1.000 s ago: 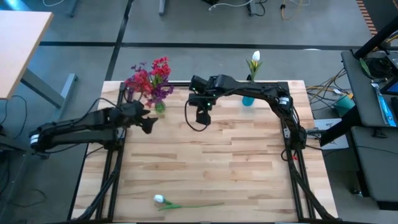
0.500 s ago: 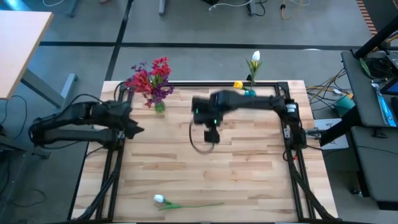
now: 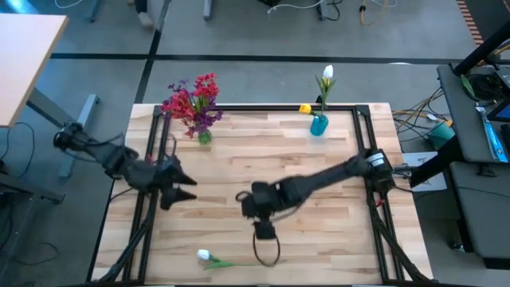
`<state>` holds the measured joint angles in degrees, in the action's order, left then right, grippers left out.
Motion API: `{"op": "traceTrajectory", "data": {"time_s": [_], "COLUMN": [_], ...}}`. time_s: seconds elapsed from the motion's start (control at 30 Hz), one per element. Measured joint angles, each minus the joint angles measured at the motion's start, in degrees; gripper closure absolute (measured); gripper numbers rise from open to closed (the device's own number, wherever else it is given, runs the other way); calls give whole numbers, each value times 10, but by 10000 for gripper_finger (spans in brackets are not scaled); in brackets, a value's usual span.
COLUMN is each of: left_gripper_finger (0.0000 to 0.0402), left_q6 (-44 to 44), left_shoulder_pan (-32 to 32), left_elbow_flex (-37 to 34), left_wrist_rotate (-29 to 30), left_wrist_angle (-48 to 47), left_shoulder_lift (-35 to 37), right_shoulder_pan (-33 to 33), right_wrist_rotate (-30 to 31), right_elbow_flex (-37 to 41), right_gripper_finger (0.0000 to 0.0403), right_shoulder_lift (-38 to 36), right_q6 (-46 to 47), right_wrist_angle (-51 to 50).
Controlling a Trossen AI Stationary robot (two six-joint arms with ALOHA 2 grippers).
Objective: Sort flowers into vase by color
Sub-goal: Put the white tulip into the blue vase
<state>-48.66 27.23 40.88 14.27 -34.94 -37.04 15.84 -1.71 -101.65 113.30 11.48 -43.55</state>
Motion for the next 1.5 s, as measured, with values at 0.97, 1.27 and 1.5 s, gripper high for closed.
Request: {"op": "traceTrajectory", "data": {"time_s": [0.97,1.27,1.5], "left_gripper_finger": [120,120,120], "left_q6": [-44,-41,-41], "left_shoulder_pan": [335,340,340], "left_elbow_flex": [109,108,108], "left_wrist_rotate": [264,269,304], "left_wrist_angle": [32,24,8], "left_shoulder_lift": [-265,-268,-268], "right_shoulder_pan": [137,138,131], "right_wrist_rotate": [68,83,79], "right_elbow_flex": [-178,-267,-278], "right_gripper_finger": [157,211,349], "right_shoulder_lift": [237,302,316], "right_q6": [149,158,144], "right_wrist_angle": [84,8,-23]}}
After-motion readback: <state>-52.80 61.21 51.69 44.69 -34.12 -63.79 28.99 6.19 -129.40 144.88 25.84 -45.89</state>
